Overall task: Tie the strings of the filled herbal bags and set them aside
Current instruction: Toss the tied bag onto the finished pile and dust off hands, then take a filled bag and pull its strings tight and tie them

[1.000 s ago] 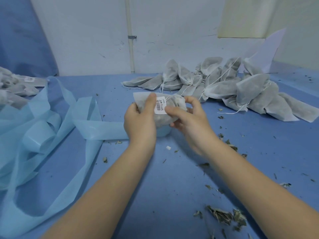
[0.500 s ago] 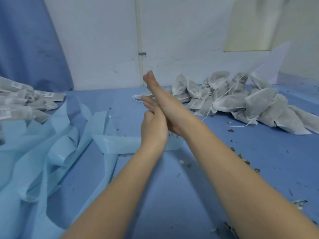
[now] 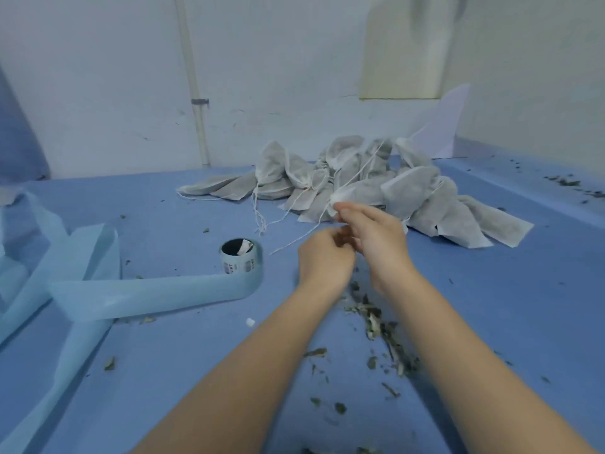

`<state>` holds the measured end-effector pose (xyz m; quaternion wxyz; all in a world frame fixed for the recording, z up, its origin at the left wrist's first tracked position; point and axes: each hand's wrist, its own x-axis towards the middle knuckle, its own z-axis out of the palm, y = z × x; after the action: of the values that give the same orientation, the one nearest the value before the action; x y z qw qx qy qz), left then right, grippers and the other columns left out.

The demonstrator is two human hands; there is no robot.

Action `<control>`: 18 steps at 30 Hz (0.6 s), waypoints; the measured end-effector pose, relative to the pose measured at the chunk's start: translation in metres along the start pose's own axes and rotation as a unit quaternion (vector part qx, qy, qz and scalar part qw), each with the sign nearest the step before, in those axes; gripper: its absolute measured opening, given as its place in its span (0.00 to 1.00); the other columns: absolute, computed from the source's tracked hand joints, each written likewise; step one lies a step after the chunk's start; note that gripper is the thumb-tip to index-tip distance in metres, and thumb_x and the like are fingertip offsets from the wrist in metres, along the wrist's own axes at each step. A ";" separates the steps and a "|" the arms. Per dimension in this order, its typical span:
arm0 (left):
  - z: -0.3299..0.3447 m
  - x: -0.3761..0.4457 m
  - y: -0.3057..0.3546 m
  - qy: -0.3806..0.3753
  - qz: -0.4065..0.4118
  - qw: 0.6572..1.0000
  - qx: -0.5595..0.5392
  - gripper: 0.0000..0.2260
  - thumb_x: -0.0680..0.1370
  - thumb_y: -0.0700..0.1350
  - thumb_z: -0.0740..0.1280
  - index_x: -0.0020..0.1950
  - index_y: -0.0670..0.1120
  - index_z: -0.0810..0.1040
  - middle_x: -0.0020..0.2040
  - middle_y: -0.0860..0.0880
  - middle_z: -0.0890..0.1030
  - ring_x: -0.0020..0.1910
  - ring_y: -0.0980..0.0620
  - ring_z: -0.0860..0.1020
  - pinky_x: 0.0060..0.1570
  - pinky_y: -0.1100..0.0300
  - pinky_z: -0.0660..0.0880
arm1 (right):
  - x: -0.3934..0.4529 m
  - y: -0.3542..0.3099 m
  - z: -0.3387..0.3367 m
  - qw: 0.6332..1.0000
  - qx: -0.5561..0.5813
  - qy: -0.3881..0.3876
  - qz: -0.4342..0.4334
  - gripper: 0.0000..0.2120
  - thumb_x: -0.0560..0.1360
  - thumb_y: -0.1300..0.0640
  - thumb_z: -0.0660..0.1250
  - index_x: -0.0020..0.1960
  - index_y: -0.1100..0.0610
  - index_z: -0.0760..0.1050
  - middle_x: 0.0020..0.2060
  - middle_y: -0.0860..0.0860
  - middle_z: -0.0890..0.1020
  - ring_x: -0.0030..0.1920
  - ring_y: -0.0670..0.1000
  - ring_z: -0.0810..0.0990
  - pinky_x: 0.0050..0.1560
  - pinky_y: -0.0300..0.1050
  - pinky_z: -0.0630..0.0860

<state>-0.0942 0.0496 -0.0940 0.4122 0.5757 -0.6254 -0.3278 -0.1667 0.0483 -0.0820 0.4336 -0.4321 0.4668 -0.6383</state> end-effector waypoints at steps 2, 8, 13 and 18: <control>0.014 0.011 0.007 0.012 0.001 1.000 -0.021 0.12 0.75 0.37 0.60 0.52 0.43 0.80 0.50 0.44 0.83 0.52 0.43 0.80 0.56 0.52 0.75 | 0.005 0.003 -0.016 0.999 0.014 0.039 0.002 0.10 0.76 0.65 0.65 0.41 0.53 0.81 0.29 0.46 0.81 0.28 0.41 0.78 0.27 0.32 0.73; 0.052 0.061 0.036 0.012 0.013 0.999 -0.035 0.16 0.78 0.41 0.62 0.65 0.42 0.73 0.62 0.42 0.77 0.60 0.44 0.76 0.61 0.55 0.70 | 0.021 0.008 -0.042 0.989 0.015 0.148 0.021 0.09 0.75 0.63 0.64 0.46 0.51 0.81 0.42 0.49 0.83 0.38 0.45 0.79 0.36 0.36 0.73; 0.078 0.088 0.050 0.005 0.002 0.999 -0.034 0.20 0.78 0.48 0.65 0.69 0.47 0.69 0.63 0.44 0.76 0.63 0.45 0.72 0.62 0.56 0.68 | 0.033 0.010 -0.053 0.981 0.040 0.176 0.073 0.07 0.75 0.64 0.64 0.45 0.55 0.79 0.32 0.48 0.76 0.32 0.45 0.71 0.33 0.37 0.68; 0.080 0.093 0.047 0.059 -0.023 0.995 -0.081 0.08 0.80 0.44 0.61 0.56 0.47 0.78 0.54 0.47 0.81 0.52 0.49 0.76 0.47 0.63 0.67 | 0.035 0.009 -0.054 0.985 0.017 0.158 0.061 0.09 0.74 0.64 0.64 0.49 0.57 0.82 0.36 0.48 0.80 0.35 0.45 0.75 0.40 0.40 0.72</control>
<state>-0.1860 -0.0422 -0.0752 0.4859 0.5729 -0.5584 -0.3521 -0.2256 0.0249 -0.0960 0.3995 -0.2890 0.5442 -0.6788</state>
